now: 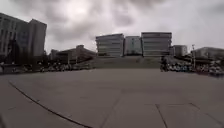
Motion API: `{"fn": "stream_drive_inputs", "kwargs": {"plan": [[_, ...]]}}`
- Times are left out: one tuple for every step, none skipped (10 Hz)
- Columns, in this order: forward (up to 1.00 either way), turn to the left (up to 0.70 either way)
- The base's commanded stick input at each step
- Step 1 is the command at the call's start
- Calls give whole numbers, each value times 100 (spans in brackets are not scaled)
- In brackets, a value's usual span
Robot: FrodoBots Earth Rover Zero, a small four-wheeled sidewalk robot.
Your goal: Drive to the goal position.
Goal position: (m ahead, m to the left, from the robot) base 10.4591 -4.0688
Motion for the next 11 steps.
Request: {"fn": "stream_drive_inputs", "kwargs": {"plan": [[70, 0], [70, 0], [70, 0], [70, 0], [70, 0], [70, 0], [70, 0], [70, 0], [70, 0], [70, 0], [70, 0]]}}
